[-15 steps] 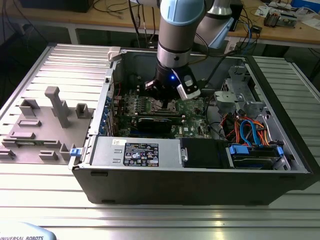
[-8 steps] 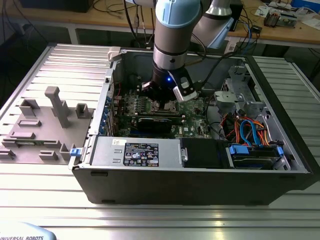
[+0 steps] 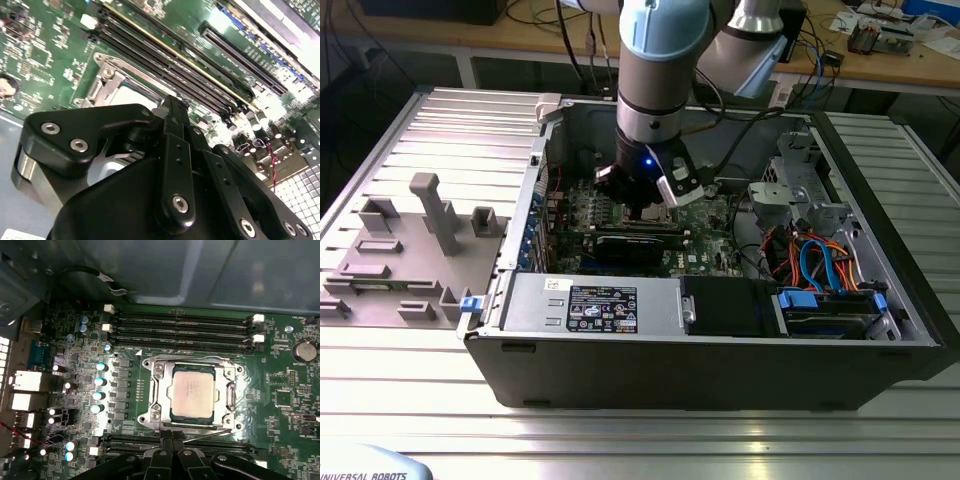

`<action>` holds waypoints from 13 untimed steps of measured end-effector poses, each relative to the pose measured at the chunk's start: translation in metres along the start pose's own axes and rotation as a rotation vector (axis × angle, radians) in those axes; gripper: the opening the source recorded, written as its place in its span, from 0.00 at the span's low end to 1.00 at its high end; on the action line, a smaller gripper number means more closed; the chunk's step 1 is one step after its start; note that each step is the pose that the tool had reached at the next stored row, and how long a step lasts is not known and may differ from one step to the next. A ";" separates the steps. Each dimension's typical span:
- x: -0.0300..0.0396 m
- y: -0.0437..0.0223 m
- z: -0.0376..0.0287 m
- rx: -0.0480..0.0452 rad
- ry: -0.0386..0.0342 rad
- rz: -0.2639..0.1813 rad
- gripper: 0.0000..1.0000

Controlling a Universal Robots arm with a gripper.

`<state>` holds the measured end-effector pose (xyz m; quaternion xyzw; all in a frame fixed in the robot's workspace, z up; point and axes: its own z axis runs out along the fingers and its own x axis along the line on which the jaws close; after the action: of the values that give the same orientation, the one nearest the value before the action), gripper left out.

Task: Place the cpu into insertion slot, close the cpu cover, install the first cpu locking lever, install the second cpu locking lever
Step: 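Install the second cpu locking lever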

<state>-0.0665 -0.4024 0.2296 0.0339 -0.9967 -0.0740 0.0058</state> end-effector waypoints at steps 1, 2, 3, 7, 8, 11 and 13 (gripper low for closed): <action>0.0016 -0.0003 0.0005 -0.0012 0.0003 0.000 0.11; 0.0030 -0.0006 0.0010 -0.0030 0.0006 0.000 0.11; 0.0052 -0.0010 0.0017 -0.0059 0.0013 0.000 0.11; 0.0083 -0.0016 0.0035 -0.0157 0.0017 0.000 0.11; 0.0085 -0.0018 0.0042 -0.0198 0.0018 0.000 0.11; 0.0085 -0.0018 0.0045 -0.0221 0.0020 0.000 0.11; 0.0085 -0.0018 0.0045 -0.0222 0.0020 0.000 0.11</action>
<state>-0.0749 -0.4041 0.2249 0.0338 -0.9958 -0.0850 0.0072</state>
